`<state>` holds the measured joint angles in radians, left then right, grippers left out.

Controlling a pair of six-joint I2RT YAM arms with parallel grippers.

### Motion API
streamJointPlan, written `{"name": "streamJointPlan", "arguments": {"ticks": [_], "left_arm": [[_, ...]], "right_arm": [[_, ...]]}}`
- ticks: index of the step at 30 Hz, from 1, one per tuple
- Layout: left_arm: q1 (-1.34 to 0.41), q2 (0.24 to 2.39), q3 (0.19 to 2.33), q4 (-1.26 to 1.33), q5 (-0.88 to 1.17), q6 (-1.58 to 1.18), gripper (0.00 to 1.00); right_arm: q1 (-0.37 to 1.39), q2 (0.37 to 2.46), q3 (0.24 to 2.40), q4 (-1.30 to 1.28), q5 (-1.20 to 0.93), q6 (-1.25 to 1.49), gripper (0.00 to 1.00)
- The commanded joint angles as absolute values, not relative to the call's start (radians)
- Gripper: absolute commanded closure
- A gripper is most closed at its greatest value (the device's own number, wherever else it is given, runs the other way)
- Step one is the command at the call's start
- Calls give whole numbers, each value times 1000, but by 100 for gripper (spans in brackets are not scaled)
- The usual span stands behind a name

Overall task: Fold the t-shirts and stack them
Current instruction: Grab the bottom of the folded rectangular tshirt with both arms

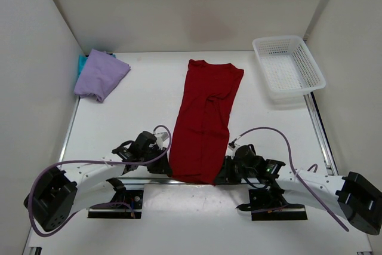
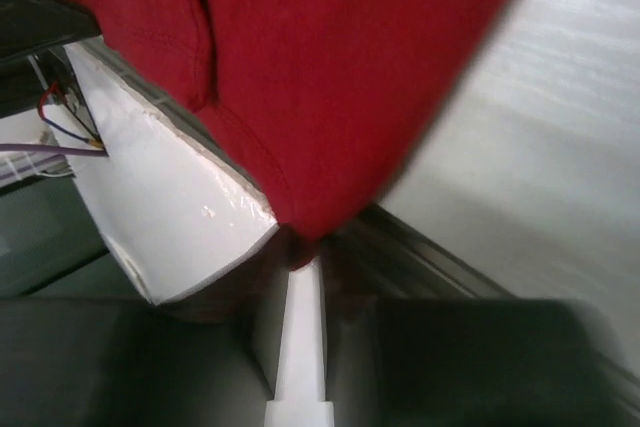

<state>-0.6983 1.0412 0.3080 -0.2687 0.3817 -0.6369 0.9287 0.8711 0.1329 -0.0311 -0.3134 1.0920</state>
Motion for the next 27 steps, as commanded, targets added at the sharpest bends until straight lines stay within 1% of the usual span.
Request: {"name": "streamJointPlan", "arguments": {"ticks": [1,3,5,8,11,16,18,20,22,23,24,25,27], "left_arm": [[-692,1039,281,-246,431,-652,81],[-669,1022,282,-226,483,-683,93],[-644,993,302,-236,518,-689,99],[-589,930,370,-325,560,-670,100],[-557,865,425,-397,598,-676,100],[-510,813,456,-425,649,-697,100],[-457,816,491,-424,664,-681,100],[-393,842,523,-372,681,-710,100],[-374,920,548,-261,661,-738,100],[-373,948,584,-236,640,-759,100],[-371,995,606,-177,637,-770,100],[-368,1049,621,-117,626,-797,100],[-376,1124,670,-69,604,-821,100]], "right_arm": [[945,873,138,40,-312,1120,95],[939,836,159,3,-292,1111,100],[924,772,185,-38,-291,1112,100],[878,658,228,-130,-296,1104,100],[905,578,238,-201,-292,1132,100],[972,554,285,-218,-243,1146,100],[945,543,316,-258,-218,1109,100],[853,545,334,-269,-265,1031,100],[644,557,333,-239,-359,965,100],[585,574,331,-207,-433,927,100],[478,581,333,-180,-492,905,100],[377,612,333,-167,-512,870,100],[249,671,342,-94,-624,827,100]]}}
